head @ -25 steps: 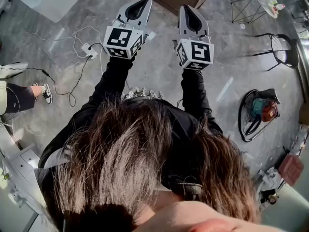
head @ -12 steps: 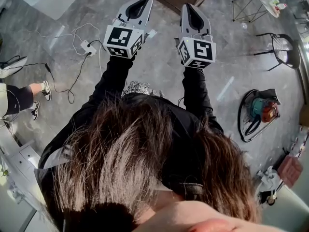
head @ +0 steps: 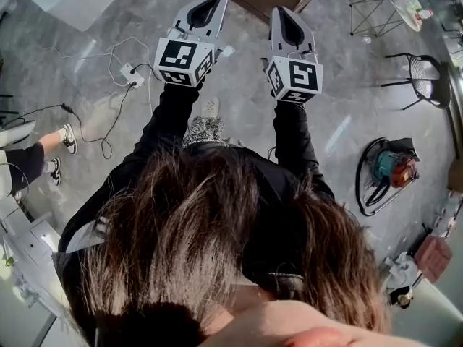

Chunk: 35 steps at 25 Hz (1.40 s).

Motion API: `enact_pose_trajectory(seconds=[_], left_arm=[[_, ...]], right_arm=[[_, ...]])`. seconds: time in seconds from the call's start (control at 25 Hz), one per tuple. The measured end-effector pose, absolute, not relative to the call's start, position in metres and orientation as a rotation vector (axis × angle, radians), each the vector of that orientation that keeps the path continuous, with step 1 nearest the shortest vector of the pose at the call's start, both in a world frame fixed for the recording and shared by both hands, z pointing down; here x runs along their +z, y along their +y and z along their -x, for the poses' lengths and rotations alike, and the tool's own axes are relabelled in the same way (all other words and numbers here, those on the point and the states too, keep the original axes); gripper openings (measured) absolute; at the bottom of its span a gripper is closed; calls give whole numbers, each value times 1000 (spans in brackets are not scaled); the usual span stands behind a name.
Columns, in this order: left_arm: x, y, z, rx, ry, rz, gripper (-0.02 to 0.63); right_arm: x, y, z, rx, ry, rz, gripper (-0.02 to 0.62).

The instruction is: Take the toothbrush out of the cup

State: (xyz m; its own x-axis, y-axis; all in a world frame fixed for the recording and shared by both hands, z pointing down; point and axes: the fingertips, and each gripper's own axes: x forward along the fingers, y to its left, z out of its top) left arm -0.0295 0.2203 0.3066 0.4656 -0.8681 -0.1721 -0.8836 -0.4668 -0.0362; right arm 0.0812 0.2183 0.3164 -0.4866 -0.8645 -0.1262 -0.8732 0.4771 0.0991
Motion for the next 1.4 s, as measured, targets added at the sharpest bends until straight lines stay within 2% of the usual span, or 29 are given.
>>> enact_pose_trajectory(seconds=[0.76, 1.4], left_arm=[[301, 55, 74, 207, 1494, 2640, 8], [312, -22, 66, 177, 1448, 2681, 8]], right_arm=[[309, 60, -39, 238, 2624, 1636, 5], [318, -13, -56, 226, 2608, 1710, 5]])
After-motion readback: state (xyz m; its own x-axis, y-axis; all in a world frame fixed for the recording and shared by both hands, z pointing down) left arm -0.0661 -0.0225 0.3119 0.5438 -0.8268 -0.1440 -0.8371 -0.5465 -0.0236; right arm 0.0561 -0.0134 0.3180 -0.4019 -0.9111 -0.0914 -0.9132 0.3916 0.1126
